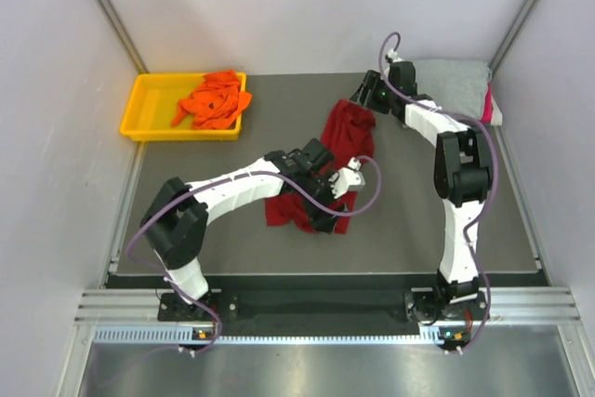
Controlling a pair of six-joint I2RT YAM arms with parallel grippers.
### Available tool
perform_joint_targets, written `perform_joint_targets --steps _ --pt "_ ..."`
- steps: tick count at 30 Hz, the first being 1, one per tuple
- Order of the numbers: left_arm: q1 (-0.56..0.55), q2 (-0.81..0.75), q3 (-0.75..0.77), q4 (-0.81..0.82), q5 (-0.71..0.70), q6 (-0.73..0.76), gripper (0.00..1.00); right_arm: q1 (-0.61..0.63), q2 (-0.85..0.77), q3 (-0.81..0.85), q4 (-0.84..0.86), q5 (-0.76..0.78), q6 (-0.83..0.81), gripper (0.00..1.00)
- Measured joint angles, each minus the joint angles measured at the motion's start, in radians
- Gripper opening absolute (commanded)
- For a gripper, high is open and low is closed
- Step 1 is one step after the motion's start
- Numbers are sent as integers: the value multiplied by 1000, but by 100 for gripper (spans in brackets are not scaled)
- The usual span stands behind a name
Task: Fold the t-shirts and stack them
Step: Flatten the tshirt out
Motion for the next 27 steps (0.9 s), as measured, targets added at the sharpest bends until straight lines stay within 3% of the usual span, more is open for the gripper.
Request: perform_joint_targets --steps 3,7,11,13,15,20,25,27 --pt "-38 3 67 -71 36 31 91 -9 -31 10 -61 38 -36 71" --pt "40 -58 86 -80 39 57 95 -25 -232 -168 -135 132 -74 72" --pt "225 -244 -16 -54 39 57 97 -7 -539 -447 -137 194 -60 71" --pt "344 -322 -47 -46 -10 54 97 84 -721 -620 -102 229 -11 71" --pt "424 -357 -70 -29 -69 48 98 198 -797 -721 -71 241 41 70" --pt "535 -366 -154 -29 -171 30 97 465 -782 -898 17 273 234 68" --pt "573 -398 -224 -49 -218 29 97 547 -707 -914 40 311 366 66" --pt "573 -420 -231 -57 -211 29 97 565 -695 -914 53 319 403 61"
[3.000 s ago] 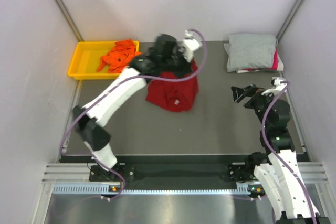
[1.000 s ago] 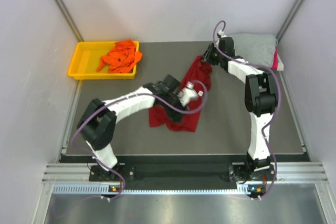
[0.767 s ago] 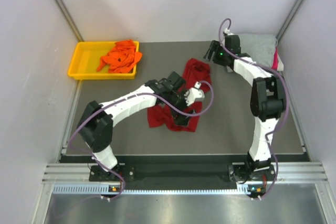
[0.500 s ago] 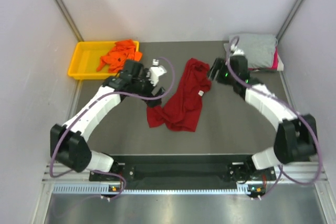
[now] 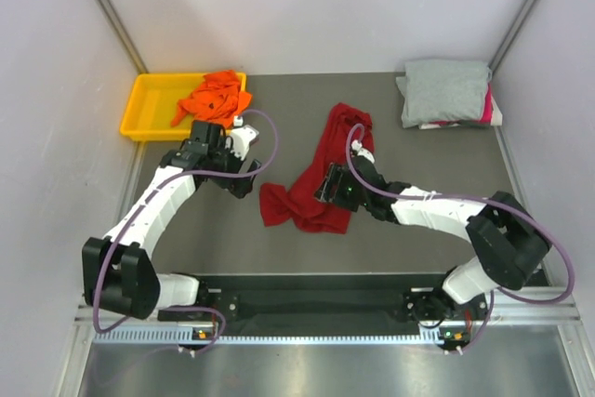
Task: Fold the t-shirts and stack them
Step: Flatten the tshirt out
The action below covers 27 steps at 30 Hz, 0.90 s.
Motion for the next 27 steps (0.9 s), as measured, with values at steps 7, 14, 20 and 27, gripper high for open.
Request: perform_joint_targets --steps 7,14,20,27 --pt "0 -21 0 1 13 0 97 10 69 28 39 -3 40 0" --pt "4 -21 0 -4 13 0 97 10 28 251 -127 22 -100 0" --pt "9 -20 18 -14 85 18 92 -191 -498 128 -307 89 -175 0" --pt "-77 48 56 -1 199 49 88 -585 -865 -8 -560 95 -264 0"
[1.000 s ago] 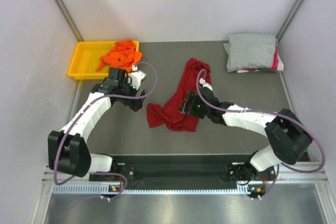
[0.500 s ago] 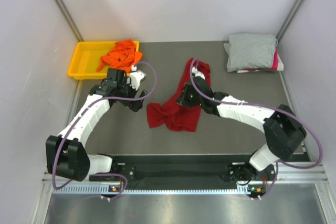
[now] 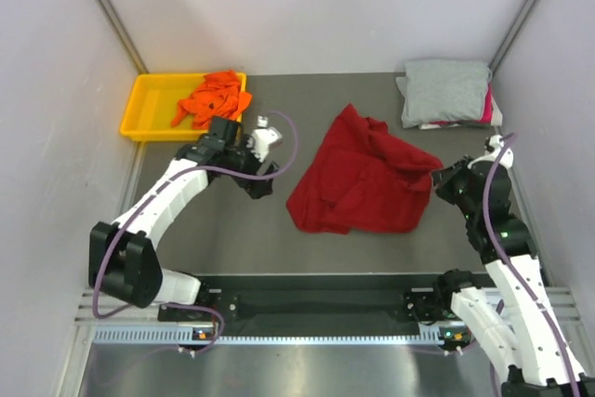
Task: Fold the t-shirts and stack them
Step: Flatten the tshirt out
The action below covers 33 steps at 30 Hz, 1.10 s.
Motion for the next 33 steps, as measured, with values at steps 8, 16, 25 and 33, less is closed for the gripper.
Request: perform_joint_targets --steps 8,16,25,33 --pt "-384 185 -10 124 -79 39 97 -250 111 -88 -66 -95 -107 0" --pt "-526 352 46 212 -131 35 93 -373 181 -93 -40 -201 -181 0" --pt "-521 496 235 274 -190 114 83 -452 182 -93 -39 -291 -240 0" --pt "-522 550 235 266 -172 306 65 -476 219 -98 -2 -357 -258 0"
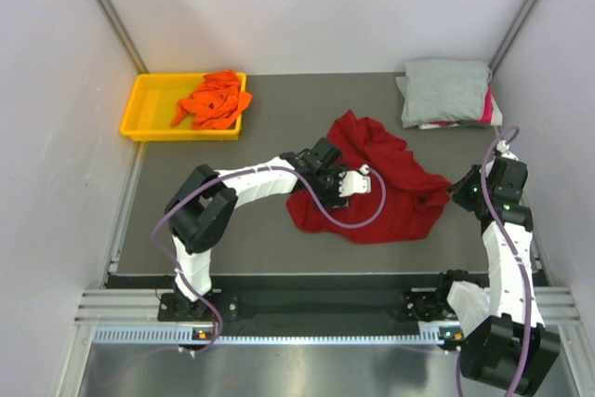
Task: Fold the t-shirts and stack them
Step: Flatten the tshirt out
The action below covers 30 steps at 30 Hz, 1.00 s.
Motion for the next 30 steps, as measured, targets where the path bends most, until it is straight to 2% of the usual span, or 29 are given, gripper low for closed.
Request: perform_joint_targets --steps 1,2,3,9,12,16,20,25,30 --pt "-2 0 0 1 14 12 49 -1 3 -2 1 -5 0 0" --pt "-5 0 0 0 25 19 16 -2 3 -6 8 -10 0 0" --pt "-8 0 0 -2 37 24 0 -3 3 -8 8 -15 0 0" --pt "-11 -6 -1 -24 9 23 0 -7 -3 -11 13 -56 0 0" --pt "57 -63 -6 -80 -27 -18 0 -7 -13 5 5 -95 2 0" --pt "243 -248 33 -196 -82 -68 0 -7 -33 122 -49 -140 2 0" --pt "406 -515 130 -314 -201 -87 0 -7 -79 294 -118 -191 -14 0" --pt "405 -771 285 -532 -313 -115 0 -2 -167 504 -227 -274 -32 0" --pt "404 -894 367 -707 -455 -146 0 18 -228 655 -286 -327 -28 0"
